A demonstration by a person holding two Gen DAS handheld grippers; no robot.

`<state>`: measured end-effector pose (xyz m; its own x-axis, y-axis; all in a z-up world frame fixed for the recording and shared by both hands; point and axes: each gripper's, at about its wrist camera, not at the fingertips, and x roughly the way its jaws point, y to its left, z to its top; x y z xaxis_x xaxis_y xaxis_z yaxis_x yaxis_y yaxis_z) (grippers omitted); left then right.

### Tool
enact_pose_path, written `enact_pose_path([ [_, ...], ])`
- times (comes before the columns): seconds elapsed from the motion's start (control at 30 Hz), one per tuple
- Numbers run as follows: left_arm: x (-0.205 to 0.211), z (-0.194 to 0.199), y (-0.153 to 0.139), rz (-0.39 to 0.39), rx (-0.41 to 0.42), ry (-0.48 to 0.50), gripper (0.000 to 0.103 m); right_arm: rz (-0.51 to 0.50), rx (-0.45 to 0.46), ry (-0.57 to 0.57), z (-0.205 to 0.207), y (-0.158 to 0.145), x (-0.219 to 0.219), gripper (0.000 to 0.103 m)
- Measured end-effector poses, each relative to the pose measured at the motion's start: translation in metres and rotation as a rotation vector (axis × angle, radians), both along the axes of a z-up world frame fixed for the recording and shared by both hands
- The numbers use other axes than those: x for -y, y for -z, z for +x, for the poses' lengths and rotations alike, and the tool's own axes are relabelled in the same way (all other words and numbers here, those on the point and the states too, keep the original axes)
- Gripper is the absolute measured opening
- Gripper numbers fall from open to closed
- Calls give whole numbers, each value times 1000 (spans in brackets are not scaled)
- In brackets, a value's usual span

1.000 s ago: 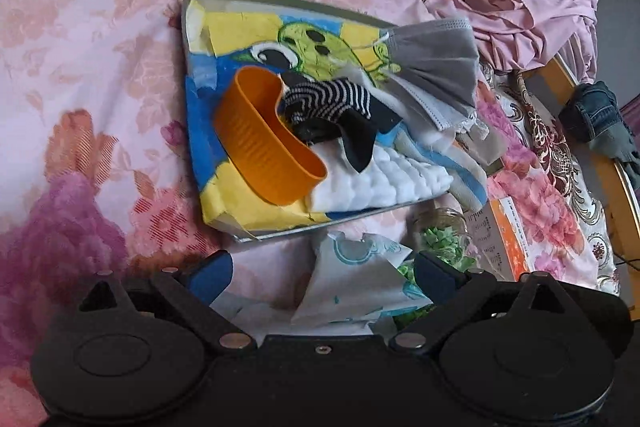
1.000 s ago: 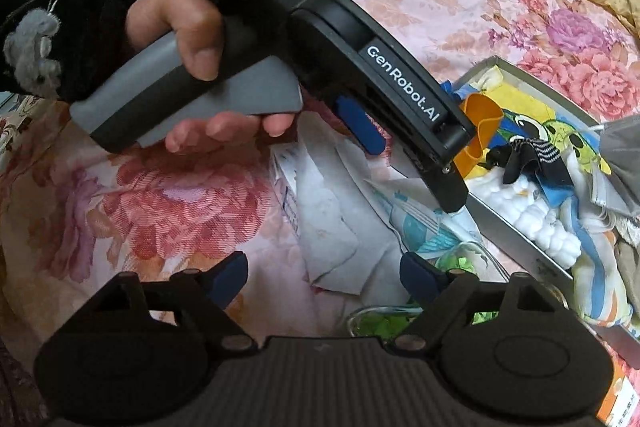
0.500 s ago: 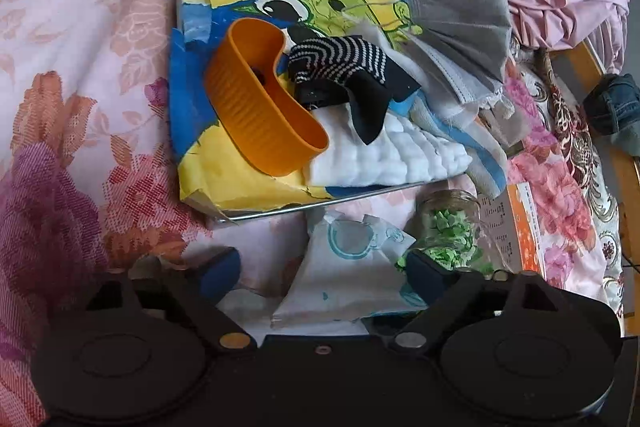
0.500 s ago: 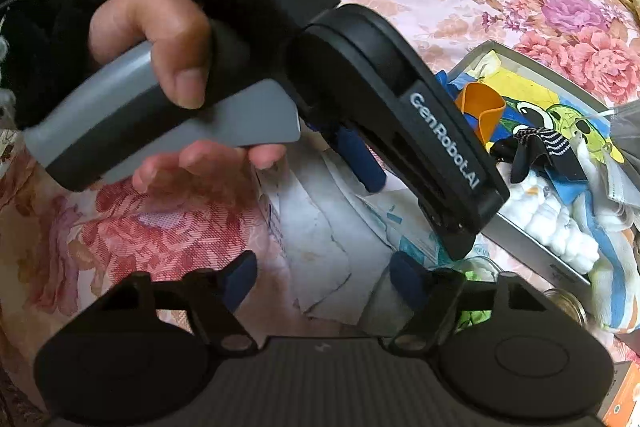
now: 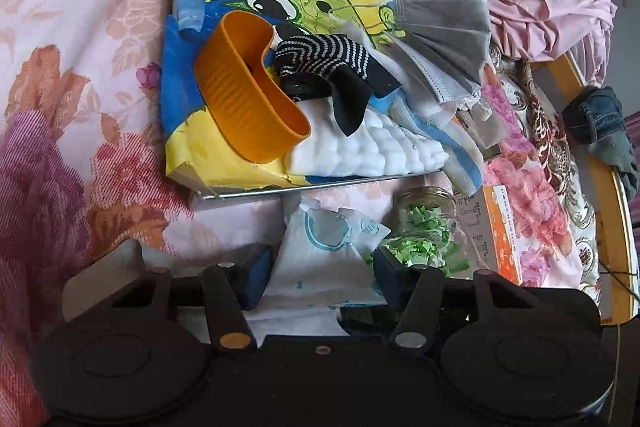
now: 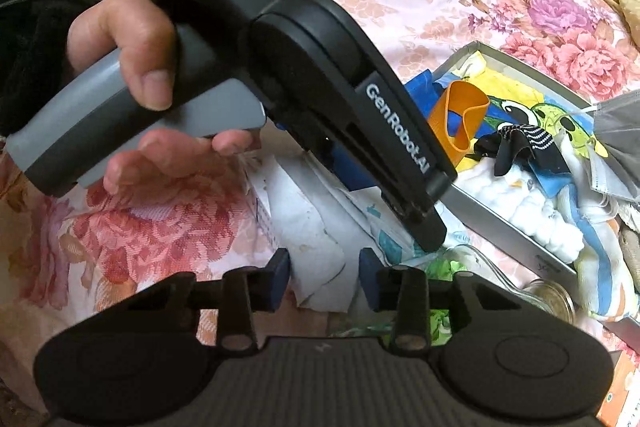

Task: Organize soft objects
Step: 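Grasp the white printed packet with left tool while right tool grasps the grey cloth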

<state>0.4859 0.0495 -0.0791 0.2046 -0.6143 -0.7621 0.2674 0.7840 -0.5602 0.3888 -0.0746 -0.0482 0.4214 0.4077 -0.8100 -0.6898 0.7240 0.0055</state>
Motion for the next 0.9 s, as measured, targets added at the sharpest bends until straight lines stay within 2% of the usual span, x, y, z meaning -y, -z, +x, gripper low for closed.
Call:
enact_pose_path([
  [0.17,-9,-5,-3,-30,15,-44,51,12,10,-5,-8,-1,7,33],
  [0.43,-16,-15,-16,-14,43,-92,48,53,6,-2,-17,1,16,24],
  [0.67,-25,-25,-23,-25,77,-122,42,73,43,-10,-30,-2,17,3],
  [0.77,-28,-33,-26,-37,118,-124,39,88,63,-9,-30,-6,16,3],
  [0.9,-38,-37,-30,-69,120,-149,36,100,92,-5,-32,-10,17,3],
])
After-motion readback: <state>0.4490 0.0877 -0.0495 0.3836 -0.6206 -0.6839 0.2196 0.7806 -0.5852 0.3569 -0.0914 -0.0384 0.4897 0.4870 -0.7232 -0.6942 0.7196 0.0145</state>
